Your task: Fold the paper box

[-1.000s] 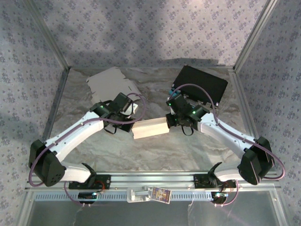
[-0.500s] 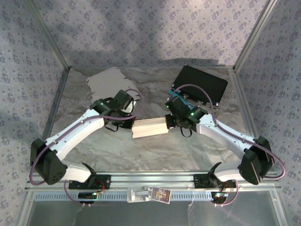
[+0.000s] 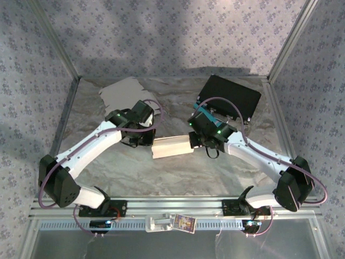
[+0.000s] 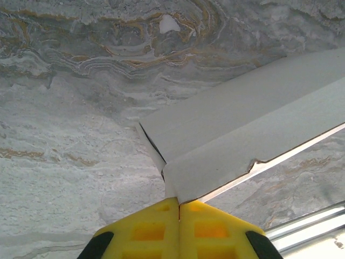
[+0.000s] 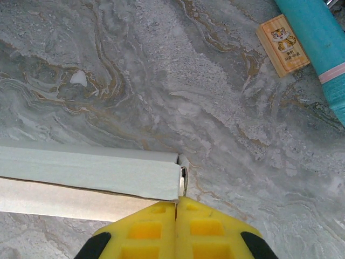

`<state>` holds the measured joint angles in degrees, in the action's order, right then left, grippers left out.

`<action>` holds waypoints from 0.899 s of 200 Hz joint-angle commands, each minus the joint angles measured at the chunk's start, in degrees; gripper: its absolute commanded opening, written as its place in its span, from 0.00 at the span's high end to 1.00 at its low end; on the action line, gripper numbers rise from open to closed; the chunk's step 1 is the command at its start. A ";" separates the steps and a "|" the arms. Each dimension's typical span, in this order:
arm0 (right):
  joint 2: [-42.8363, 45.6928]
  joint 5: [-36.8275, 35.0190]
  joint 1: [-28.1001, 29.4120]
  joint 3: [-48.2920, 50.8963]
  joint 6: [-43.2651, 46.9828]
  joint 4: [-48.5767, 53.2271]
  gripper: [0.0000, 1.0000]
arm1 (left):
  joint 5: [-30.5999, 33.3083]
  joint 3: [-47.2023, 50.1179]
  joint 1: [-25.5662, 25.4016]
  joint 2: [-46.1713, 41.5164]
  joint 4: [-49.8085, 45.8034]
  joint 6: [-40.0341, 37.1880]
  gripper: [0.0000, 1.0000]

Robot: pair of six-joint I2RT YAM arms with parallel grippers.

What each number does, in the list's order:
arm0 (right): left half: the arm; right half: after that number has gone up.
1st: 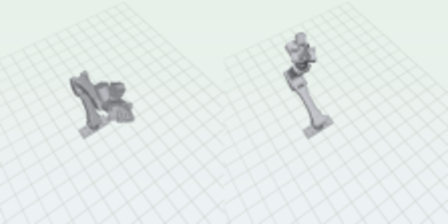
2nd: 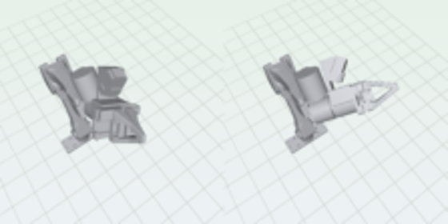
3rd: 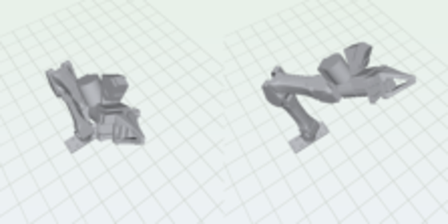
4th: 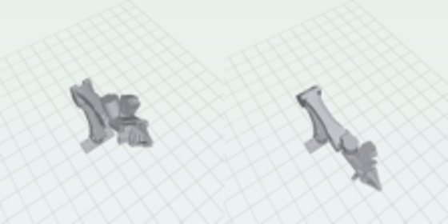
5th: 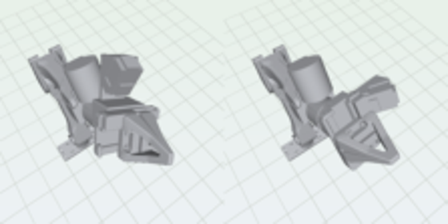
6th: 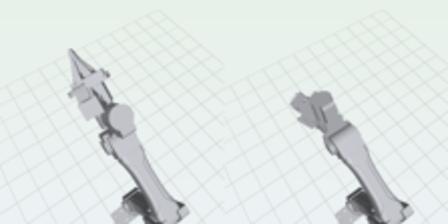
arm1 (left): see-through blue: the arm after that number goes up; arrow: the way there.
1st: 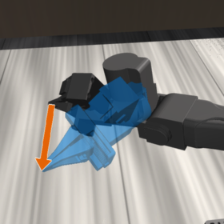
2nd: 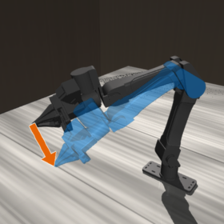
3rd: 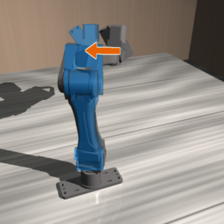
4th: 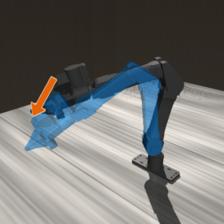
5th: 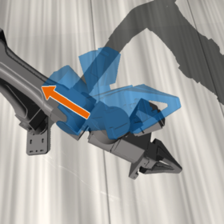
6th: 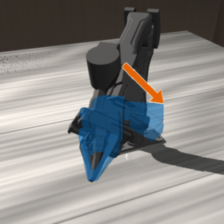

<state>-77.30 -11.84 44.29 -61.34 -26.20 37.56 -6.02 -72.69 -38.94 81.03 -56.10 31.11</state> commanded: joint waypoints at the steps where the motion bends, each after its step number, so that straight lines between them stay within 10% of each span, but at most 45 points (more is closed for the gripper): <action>1: -0.48 1.17 0.82 -1.15 -1.14 1.79 1.00 | -3.83 -2.98 0.40 0.83 -0.24 2.67 1.00; 180: -2.29 6.85 -1.85 -3.41 -0.87 2.51 1.00 | -8.48 -2.40 3.14 1.71 1.33 6.12 1.00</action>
<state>-78.56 -8.10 42.06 -63.22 -26.37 38.89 -11.14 -74.22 -35.99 82.63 -56.97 36.75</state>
